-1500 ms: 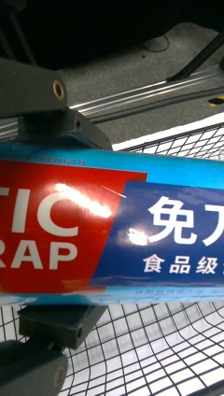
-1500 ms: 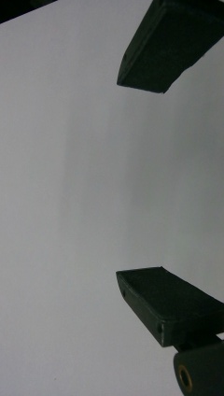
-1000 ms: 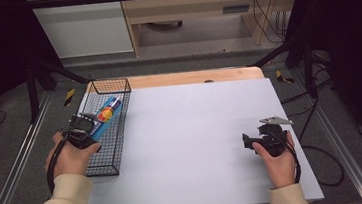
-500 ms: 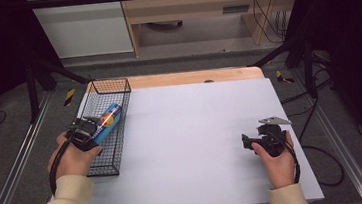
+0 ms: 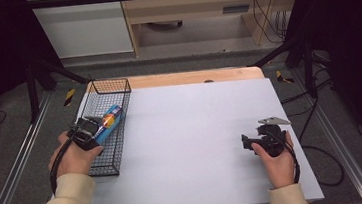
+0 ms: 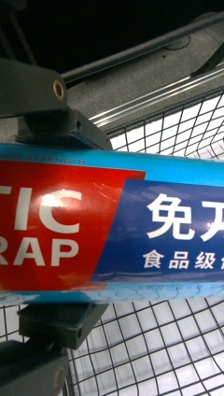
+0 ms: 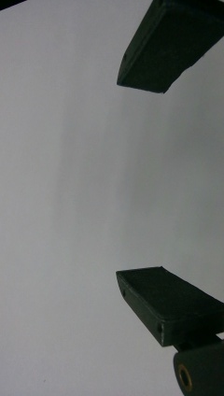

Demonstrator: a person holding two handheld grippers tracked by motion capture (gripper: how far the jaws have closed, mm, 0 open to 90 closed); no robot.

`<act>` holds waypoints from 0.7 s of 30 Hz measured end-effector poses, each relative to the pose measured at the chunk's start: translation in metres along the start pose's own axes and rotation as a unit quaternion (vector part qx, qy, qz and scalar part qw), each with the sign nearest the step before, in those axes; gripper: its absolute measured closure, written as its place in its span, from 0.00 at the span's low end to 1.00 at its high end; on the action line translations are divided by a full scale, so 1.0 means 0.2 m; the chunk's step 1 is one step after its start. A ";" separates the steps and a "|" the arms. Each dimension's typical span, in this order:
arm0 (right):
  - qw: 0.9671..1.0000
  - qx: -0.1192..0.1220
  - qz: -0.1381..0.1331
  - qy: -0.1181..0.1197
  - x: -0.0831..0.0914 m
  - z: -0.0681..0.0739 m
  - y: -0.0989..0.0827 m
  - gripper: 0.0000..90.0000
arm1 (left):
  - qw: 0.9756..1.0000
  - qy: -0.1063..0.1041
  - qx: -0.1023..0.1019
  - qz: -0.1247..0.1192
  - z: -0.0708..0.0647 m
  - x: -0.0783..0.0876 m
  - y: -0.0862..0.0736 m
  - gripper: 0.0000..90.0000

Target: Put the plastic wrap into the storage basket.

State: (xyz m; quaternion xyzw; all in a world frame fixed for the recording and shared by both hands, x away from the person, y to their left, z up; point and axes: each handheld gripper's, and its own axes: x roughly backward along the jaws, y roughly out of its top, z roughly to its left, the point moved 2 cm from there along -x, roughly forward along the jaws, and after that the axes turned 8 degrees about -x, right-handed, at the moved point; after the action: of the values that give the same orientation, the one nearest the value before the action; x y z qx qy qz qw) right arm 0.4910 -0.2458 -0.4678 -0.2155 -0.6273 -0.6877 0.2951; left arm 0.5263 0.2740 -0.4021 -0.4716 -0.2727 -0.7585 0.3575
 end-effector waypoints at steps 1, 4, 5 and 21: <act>1.000 0.001 0.000 0.000 0.00 0.00 0.00 0.08 | 1.000 0.000 0.000 0.000 0.00 0.00 0.00 0.35; 1.000 0.004 0.002 0.000 0.00 0.00 0.00 0.08 | 1.000 -0.006 0.007 -0.015 0.01 0.01 0.00 0.34; 1.000 0.004 0.002 0.000 0.00 0.00 0.00 0.08 | 1.000 -0.006 0.007 -0.015 0.01 0.01 0.00 0.32; 1.000 0.012 -0.014 -0.015 0.02 -0.02 0.01 0.07 | 0.967 0.029 0.017 -0.251 -0.07 0.32 -0.03 0.10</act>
State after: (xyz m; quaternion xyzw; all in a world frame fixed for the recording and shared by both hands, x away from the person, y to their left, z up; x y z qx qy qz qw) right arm 0.4891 -0.2511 -0.4644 -0.2136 -0.6428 -0.6810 0.2781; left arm 0.4937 0.2486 -0.3500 -0.3599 -0.3852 -0.8323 0.1713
